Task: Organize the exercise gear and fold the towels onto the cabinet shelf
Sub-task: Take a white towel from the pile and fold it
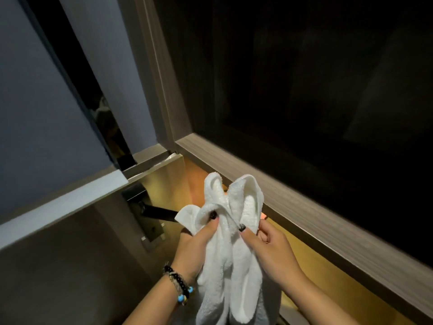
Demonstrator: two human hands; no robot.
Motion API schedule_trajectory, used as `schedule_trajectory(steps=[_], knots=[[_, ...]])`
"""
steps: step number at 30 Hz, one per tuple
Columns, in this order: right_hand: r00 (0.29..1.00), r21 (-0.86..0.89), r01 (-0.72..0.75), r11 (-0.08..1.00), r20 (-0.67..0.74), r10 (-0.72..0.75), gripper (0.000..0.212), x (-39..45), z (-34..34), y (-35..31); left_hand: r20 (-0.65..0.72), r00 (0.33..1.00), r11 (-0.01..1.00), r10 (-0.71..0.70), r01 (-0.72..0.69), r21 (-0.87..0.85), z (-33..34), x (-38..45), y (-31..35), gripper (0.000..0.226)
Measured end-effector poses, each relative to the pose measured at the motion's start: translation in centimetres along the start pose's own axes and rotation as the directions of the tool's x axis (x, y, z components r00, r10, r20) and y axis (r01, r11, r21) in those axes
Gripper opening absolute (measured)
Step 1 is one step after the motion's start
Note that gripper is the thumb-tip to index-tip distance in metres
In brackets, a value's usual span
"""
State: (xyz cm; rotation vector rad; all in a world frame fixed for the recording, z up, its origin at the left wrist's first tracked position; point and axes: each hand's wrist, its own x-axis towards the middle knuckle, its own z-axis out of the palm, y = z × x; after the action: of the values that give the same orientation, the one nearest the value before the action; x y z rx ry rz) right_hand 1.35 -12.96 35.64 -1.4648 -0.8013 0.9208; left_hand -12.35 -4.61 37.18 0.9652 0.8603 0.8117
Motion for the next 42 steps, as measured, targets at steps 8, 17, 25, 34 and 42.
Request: schedule_trajectory(steps=[8, 17, 25, 34, 42], knots=[[0.980, 0.046, 0.023, 0.999, -0.200, -0.014, 0.045, -2.5, -1.5, 5.1, 0.267, 0.963, 0.999, -0.024, 0.012, 0.046, 0.5, 2.2, -5.6, 0.022], [0.898, -0.045, 0.205, 0.978, -0.388, -0.206, 0.035, -6.5, 3.0, 9.3, 0.440, 0.897, 0.998, -0.033, 0.006, 0.062, -3.8, 0.8, -11.5, 0.031], [0.719, -0.260, 0.293, 0.920, -0.575, -0.392, 0.034, -12.5, 8.6, 13.6, 0.593, 0.803, 0.997, -0.055, 0.011, 0.078, -9.6, -3.3, -14.8, 0.044], [0.539, -0.452, 0.200, 0.869, -0.690, -0.483, 0.021, -18.5, 7.9, 8.9, 0.666, 0.705, 0.932, 0.246, -0.361, 0.038, -8.9, -5.3, -10.5, 0.030], [0.451, -0.439, 0.330, 0.836, -0.704, -0.548, 0.017, -22.6, 8.8, -1.4, 0.745, 0.508, 0.890, 0.432, -0.374, -0.262, -6.3, -7.9, -0.4, 0.054]])
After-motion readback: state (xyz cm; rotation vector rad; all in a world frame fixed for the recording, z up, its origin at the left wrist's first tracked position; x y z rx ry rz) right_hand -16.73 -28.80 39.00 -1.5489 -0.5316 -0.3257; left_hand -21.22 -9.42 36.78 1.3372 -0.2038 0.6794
